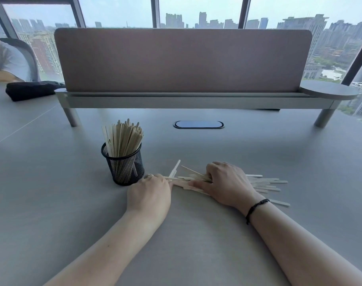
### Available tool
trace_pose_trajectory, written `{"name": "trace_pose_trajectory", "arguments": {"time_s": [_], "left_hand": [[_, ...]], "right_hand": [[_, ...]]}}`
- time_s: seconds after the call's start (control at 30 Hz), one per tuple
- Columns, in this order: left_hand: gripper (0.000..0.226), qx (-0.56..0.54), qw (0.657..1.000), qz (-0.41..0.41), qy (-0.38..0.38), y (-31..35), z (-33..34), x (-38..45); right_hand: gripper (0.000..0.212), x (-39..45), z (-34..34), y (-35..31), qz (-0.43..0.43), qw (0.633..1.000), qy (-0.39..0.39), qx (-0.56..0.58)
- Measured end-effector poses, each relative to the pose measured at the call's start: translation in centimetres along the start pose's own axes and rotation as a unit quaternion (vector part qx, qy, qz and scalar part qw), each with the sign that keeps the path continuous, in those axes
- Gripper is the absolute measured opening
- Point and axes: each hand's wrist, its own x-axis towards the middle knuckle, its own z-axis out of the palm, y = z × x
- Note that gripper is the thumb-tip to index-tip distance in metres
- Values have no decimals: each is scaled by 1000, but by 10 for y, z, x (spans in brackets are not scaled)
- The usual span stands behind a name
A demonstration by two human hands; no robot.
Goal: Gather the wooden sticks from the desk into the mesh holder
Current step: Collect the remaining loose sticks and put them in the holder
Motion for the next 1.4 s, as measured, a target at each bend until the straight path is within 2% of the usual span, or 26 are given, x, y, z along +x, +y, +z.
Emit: {"name": "trace_pose_trajectory", "arguments": {"time_s": [0.1, 0.23, 0.5, 0.63, 0.87, 0.97, 1.03, 1.07, 1.13, 1.27, 1.4], "left_hand": [[36, -13, 1000, 0, 11, 3, -3, 0], [31, -22, 999, -26, -32, 5, -1, 1], [35, -22, 999, -16, 17, 7, 15, 6], [37, -29, 999, -19, 12, 7, 12, 4], [6, -38, 999, -6, -28, 4, -1, -1], [5, -44, 998, -5, -47, 3, -19, -4], [15, -24, 997, -9, -68, 6, -11, -2], [14, -29, 999, 0, -38, 7, -12, -3], [4, -49, 998, 3, -27, 7, -15, -4], [15, 4, 999, -7, -46, 9, 2, -3], [4, -14, 998, 25, -51, 10, -7, -5]], "right_hand": [[68, 0, -1, -2, -2, 1000, 15, -17], [70, -1, -1, -5, 2, 999, 22, -26], [77, -5, -2, -7, -17, 997, 63, -42], [79, -5, -1, -7, -31, 995, 88, -38], [80, -7, -5, -9, -19, 995, 91, -30], [80, -8, -8, -12, -8, 996, 78, -30], [80, -8, -10, -12, 0, 997, 70, -33], [81, -8, -11, -11, 3, 997, 71, -33], [81, -7, -13, -7, -1, 996, 90, -26], [80, -2, -18, -5, -13, 989, 145, 11], [74, 5, -27, -28, -12, 981, 173, 88]]}}
